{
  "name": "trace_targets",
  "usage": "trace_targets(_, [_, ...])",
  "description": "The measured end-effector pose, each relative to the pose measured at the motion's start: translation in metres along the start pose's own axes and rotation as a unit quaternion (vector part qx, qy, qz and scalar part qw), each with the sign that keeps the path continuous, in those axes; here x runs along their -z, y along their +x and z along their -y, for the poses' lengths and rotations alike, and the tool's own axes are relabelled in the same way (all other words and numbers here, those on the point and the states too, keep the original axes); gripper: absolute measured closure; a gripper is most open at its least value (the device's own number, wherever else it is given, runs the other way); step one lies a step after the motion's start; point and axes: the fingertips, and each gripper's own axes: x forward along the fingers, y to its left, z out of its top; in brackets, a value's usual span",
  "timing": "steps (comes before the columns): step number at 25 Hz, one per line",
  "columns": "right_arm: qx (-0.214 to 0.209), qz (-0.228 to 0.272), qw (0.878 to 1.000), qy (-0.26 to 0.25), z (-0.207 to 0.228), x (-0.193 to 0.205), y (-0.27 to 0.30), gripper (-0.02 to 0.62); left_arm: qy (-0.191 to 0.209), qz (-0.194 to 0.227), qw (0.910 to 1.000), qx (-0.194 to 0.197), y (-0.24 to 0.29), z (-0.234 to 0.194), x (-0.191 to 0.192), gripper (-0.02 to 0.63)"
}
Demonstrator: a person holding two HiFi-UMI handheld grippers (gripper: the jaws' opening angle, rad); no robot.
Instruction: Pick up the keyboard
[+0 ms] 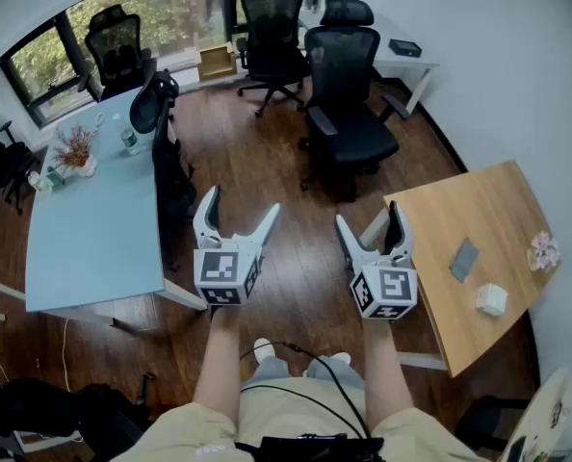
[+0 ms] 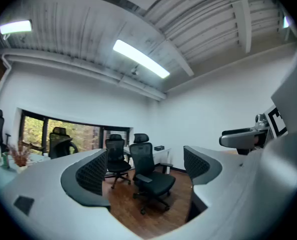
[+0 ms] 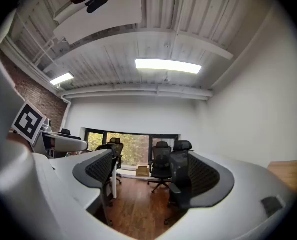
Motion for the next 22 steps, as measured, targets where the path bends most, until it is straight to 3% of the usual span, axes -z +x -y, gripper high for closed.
trace_targets(4, [0.036,0.006,0.999,-0.006,0.081,-0.013,-0.048,0.103,-0.001,0.001,0.9993,0.038,0.03,0.087,-0.011,0.144])
trace_targets(10, [0.144,0.012,0.989,-0.01,0.244,-0.028,-0.181,0.103,0.012,0.014,0.9861,0.165,0.064,0.298,-0.032,0.144])
trace_targets(16, [0.255,0.018,0.967,-0.007,0.373,-0.028,-0.328,0.115,0.031,0.021,0.9582,0.284,0.067,0.506,-0.039,0.144])
trace_targets(19, [0.331,0.018,0.943,-0.009,0.426,-0.025,-0.42,0.115,0.028,0.021,0.9375,0.346,0.062,0.602,-0.037,0.144])
trace_targets(22, [0.409,0.012,0.912,-0.008,0.465,-0.019,-0.516,0.115,0.028,0.009,0.9104,0.413,0.048,0.699,-0.024,0.144])
